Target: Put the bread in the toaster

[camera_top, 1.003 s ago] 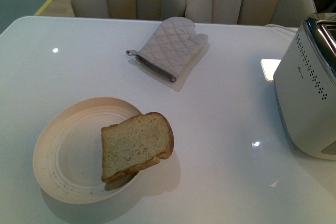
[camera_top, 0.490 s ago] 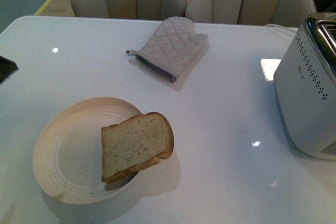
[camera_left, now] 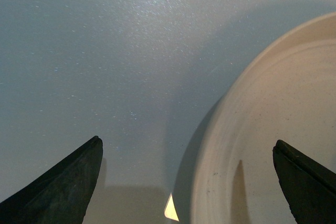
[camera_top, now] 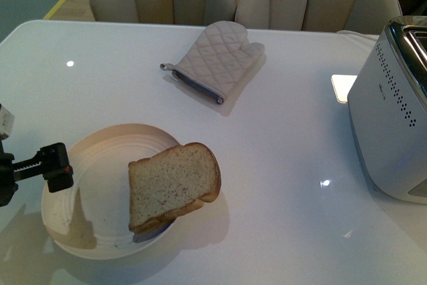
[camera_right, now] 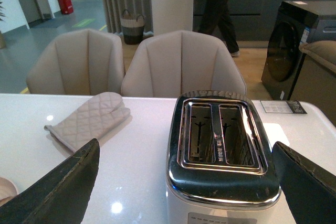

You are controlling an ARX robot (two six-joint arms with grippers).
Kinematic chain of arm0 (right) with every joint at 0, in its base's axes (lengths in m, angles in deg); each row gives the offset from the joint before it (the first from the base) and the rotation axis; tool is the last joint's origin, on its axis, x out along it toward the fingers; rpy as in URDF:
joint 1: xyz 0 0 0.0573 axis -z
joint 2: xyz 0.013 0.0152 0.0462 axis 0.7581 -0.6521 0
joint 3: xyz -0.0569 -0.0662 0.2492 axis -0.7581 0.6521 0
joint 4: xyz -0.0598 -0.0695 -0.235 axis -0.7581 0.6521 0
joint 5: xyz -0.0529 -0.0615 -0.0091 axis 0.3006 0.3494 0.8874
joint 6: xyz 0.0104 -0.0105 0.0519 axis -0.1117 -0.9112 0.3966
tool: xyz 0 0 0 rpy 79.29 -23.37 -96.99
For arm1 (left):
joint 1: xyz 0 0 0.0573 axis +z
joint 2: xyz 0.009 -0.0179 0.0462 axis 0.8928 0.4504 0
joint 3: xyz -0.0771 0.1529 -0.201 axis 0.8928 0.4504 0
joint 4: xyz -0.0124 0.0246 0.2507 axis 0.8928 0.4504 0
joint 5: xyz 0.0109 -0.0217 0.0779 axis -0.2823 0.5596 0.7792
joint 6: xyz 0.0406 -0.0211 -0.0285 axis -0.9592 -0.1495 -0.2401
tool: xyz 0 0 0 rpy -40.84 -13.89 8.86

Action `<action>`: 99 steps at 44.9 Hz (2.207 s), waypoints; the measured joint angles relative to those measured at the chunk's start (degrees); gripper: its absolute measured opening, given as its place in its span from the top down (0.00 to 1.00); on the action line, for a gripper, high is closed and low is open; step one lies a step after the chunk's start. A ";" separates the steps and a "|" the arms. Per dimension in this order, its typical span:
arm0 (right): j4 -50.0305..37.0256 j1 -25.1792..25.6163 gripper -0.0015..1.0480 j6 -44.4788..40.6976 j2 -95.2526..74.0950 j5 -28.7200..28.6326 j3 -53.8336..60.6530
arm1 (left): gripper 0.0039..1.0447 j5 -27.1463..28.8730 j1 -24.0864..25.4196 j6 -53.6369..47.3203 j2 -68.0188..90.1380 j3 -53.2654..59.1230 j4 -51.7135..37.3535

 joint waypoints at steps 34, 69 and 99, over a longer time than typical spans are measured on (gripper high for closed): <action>0.00 0.00 0.09 0.00 0.00 0.00 0.00 | 0.95 2.10 -11.21 0.11 5.18 -5.03 0.17; 0.00 0.00 0.09 0.00 0.00 0.00 0.00 | 0.82 3.67 -24.57 2.23 5.35 -11.87 5.22; 0.00 0.00 0.09 0.00 0.00 0.00 0.00 | 0.07 1.84 -12.63 10.78 -41.18 10.88 0.07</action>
